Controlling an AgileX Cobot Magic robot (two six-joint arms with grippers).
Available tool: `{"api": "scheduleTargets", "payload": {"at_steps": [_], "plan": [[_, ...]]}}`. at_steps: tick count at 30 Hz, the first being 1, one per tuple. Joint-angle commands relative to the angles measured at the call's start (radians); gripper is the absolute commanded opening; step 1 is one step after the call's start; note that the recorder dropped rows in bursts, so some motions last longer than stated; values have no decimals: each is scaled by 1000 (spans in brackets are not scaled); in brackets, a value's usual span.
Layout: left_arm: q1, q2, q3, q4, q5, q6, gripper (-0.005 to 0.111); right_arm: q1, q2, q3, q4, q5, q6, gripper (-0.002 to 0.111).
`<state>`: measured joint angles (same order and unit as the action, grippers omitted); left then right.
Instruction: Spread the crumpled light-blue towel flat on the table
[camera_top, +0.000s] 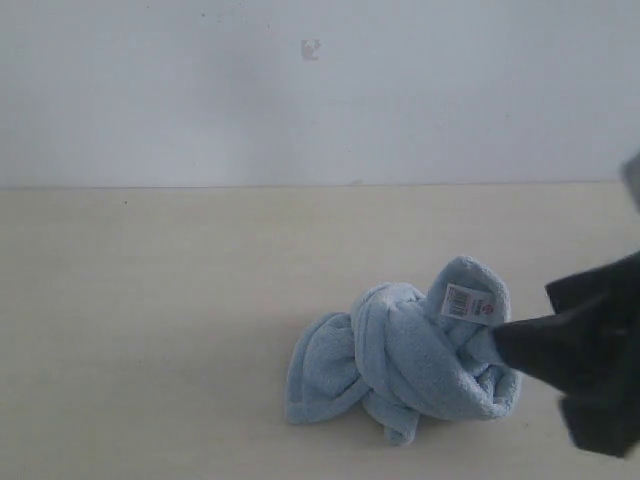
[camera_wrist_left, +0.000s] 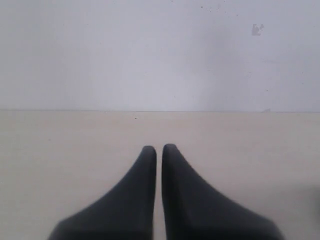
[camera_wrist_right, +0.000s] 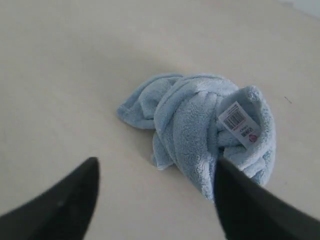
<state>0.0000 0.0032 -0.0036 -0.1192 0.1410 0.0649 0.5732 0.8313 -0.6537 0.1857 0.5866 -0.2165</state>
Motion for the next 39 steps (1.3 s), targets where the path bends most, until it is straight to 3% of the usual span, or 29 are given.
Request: {"api": "scheduleTargets", "payload": {"at_steps": [1, 4, 14, 27, 29, 31, 33, 34, 39], "plan": [[1, -3, 4, 4, -13, -4, 4, 5, 269, -88, -11, -15, -19, 72], [1, -3, 4, 4, -13, -4, 4, 5, 411, -126, 9, -74, -33, 64], [1, -3, 4, 4, -13, -4, 4, 5, 660, -129, 26, -305, -29, 69], [1, -3, 4, 4, -13, -4, 4, 5, 869, -129, -16, -422, -31, 68], [1, -3, 4, 4, -13, -4, 4, 5, 878, -129, -16, -432, -31, 61], [1, -3, 4, 4, -13, -4, 4, 5, 875, -129, -16, -440, -26, 43], [1, -3, 4, 4, -13, -4, 4, 5, 865, -129, -16, -440, -13, 11], [1, -3, 4, 4, -13, -4, 4, 5, 854, -129, -16, -440, 0, 0], [1, -3, 4, 4, -13, -4, 4, 5, 674, -127, -16, -391, 43, 1]]}}
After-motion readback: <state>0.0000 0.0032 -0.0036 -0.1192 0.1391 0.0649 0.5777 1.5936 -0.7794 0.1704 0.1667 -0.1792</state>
